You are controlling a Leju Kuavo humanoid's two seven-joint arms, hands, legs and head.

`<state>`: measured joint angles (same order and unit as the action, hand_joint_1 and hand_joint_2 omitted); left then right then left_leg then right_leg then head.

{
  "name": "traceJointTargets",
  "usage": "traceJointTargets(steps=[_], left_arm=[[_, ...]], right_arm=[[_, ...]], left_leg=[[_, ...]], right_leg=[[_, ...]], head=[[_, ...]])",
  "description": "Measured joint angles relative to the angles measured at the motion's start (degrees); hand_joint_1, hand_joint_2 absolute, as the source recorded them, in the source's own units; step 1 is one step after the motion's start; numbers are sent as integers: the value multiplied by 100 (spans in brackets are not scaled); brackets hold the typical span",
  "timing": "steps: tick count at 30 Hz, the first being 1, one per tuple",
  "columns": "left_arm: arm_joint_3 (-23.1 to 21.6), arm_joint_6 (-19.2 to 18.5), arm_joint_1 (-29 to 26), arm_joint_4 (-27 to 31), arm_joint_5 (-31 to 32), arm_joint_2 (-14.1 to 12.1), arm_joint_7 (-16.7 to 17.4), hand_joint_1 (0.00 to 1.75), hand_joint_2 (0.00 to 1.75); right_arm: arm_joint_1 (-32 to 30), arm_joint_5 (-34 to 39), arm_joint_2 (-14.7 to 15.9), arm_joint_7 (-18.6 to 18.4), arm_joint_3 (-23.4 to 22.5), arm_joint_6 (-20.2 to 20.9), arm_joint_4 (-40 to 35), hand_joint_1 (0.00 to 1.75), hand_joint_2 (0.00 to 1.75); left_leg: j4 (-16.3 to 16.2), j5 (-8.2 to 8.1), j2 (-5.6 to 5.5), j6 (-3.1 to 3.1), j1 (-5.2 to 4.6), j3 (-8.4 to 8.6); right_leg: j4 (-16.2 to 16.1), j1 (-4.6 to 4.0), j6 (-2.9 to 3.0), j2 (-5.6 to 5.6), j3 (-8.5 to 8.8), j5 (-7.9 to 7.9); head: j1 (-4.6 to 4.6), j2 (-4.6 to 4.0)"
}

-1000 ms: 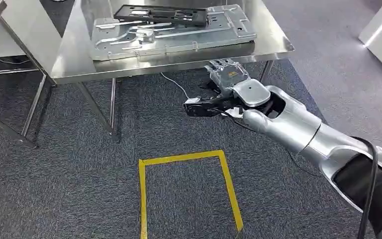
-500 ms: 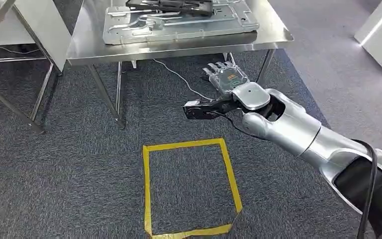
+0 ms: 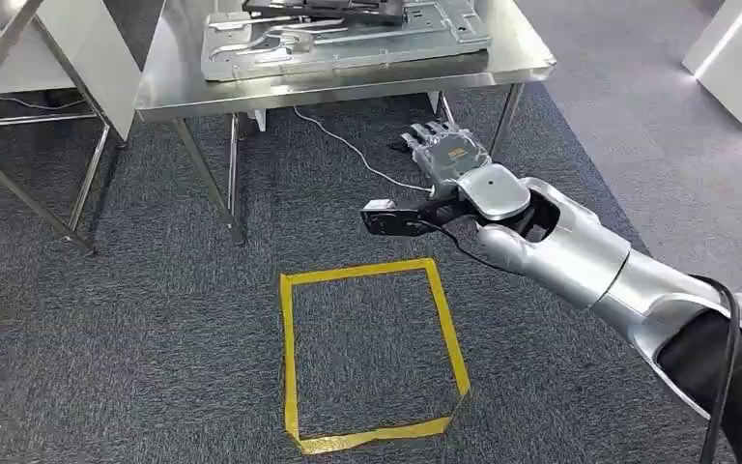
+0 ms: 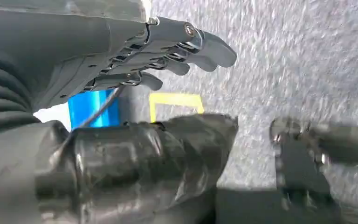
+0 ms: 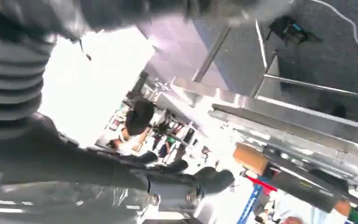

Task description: Take the parts from the cabinet and place them on the table.

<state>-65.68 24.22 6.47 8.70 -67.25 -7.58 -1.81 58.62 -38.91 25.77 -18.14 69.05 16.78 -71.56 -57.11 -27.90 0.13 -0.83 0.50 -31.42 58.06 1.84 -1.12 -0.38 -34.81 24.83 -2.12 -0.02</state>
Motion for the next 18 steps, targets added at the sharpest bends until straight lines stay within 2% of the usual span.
traceJointTargets(steps=[3, 4, 5, 6, 7, 8, 9, 10, 11, 16, 17, 18], left_arm=[[11, -203, 19, 0, 7, -48, 61, 0, 175], [11, -238, 29, 0, 22, -74, 63, 0, 175], [13, -240, 38, 0, 55, -77, 76, 0, 175], [13, -242, 43, 0, 61, -85, 100, 0, 175], [11, -247, 36, 0, 63, -87, 129, 0, 175], [13, -249, 23, 0, 63, -101, 148, 0, 175], [13, -253, 21, 0, 63, -118, 155, 0, 175], [11, -251, 17, 0, 63, -127, 164, 0, 175], [13, -253, 13, 0, 63, -127, 164, 0, 175], [13, -240, 3, 0, 66, -127, 151, 0, 175], [13, -243, 3, 0, 70, -127, 98, 0, 0], [13, -255, 3, 0, 74, -127, 27, 0, 0]], right_arm=[[10, -39, -142, 53, 0, -39, 26, 0, 175], [13, -52, -181, 70, 0, -74, 42, 0, 175], [21, -89, -197, 53, 0, -137, 61, 0, 175], [48, -153, -216, -5, 0, -208, 83, 0, 175], [45, -210, -232, -59, -7, -275, 114, 0, 175], [31, -256, -236, -107, -11, -334, 158, 0, 175], [23, -273, -251, -114, -15, -363, 181, 0, 175], [13, -282, -269, -114, -17, -382, 201, 0, 175], [6, -286, -282, -118, -24, -404, 225, 0, 175], [-10, -301, -326, -118, -42, -434, 308, 0, 175], [-31, -297, -328, -122, -50, -492, 321, 0, 0], [-82, -200, -328, -149, -76, -624, 328, 0, 0]], left_leg=[[-13, 37, -14, 120, -18, -60], [95, 108, -12, 219, 41, -36], [116, 129, 1, 250, 6, -54], [105, 103, -33, 135, -11, -68], [76, 88, -47, 173, -41, -73], [70, 89, -58, 201, -55, -72], [53, 101, -65, 217, -56, -86], [44, 103, -67, 220, -56, -100], [38, 106, -66, 225, -55, -113], [15, 112, -66, 236, -55, -128], [15, 111, -66, 238, -55, -123], [16, 110, -66, 239, -55, -119]], right_leg=[[-53, 7, -119, 4, 1, -80], [-37, 2, -154, 6, -21, -56], [75, 1, -145, 10, -51, 63], [-48, -40, 67, 7, 11, 167], [-87, -39, 248, 37, 10, -31], [-99, -37, 227, 34, 23, -57], [-126, -23, 124, 29, 38, -37], [-134, -17, -19, 33, 33, -135], [-150, -14, -45, 30, 36, -120], [-152, -16, -43, 34, 28, -134], [-157, -18, -45, 34, 27, -133], [-162, -20, -49, 33, 28, -130]], head=[[-2, 0], [7, 0], [-11, 0], [-24, 0], [-9, 0], [-24, 0], [-24, 0], [-26, 0], [-24, 0], [-24, 0], [-24, 0], [-24, 0]])
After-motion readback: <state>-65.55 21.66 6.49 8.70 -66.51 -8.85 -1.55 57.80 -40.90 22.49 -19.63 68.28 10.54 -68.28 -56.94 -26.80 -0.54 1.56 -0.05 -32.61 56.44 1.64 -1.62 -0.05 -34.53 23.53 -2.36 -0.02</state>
